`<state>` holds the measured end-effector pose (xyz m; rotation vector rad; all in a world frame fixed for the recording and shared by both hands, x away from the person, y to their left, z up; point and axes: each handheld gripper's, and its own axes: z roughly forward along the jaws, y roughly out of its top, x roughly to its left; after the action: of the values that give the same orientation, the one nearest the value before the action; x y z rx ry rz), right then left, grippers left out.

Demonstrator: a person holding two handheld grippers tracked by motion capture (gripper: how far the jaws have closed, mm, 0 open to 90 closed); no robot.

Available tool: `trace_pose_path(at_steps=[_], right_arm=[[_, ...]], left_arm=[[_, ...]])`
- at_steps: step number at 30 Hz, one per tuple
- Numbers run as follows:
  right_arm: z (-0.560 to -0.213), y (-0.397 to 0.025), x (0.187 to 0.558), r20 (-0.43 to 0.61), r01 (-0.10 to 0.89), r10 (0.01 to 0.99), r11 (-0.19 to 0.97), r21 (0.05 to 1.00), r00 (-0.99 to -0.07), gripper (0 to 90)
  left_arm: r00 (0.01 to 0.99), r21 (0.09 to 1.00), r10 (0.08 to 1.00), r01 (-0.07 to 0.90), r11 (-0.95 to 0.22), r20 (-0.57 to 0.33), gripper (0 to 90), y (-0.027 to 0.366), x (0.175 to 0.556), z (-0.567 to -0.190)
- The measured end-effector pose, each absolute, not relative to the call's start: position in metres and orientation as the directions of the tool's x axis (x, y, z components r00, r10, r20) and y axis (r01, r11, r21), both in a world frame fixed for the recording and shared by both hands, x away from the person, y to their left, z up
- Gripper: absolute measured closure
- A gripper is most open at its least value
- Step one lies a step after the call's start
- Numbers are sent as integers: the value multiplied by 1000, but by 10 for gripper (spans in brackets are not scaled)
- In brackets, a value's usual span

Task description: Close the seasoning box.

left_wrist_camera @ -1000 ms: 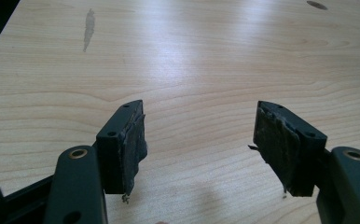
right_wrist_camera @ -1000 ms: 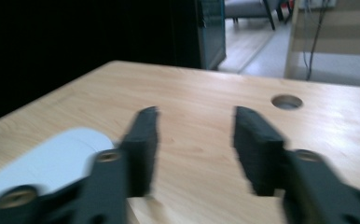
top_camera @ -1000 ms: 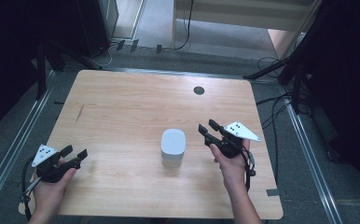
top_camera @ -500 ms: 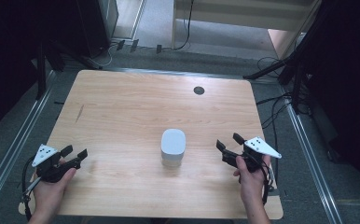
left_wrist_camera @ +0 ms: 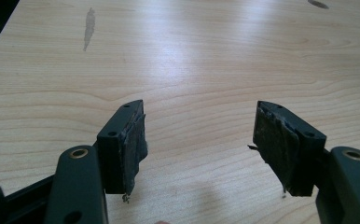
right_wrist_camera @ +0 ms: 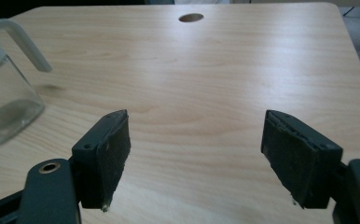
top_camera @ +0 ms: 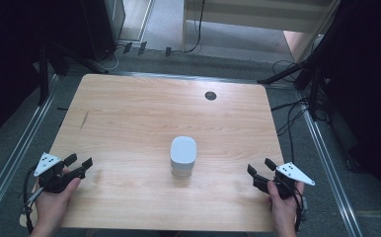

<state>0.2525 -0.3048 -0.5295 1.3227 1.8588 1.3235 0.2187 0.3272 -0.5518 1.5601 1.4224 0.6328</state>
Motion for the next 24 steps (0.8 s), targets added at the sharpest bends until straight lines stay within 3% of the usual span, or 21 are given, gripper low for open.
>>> trace_pose_path(at_steps=[11,15,18,24], right_arm=[[-545,-338,233,149,437,929,14,899,-338,256],[-545,-337,231,162,430,926,0,903,-341,256],[-545,-331,231,106,432,932,59,900,-348,255],[-545,-333,234,133,444,932,33,896,-338,254]], left_arm=[[208,860,957,506,70,-200,343,328,220,-552],[205,859,959,508,67,-196,340,328,221,-552],[207,856,958,512,65,-196,340,328,221,-552],[212,851,956,521,66,-204,340,328,222,-552]])
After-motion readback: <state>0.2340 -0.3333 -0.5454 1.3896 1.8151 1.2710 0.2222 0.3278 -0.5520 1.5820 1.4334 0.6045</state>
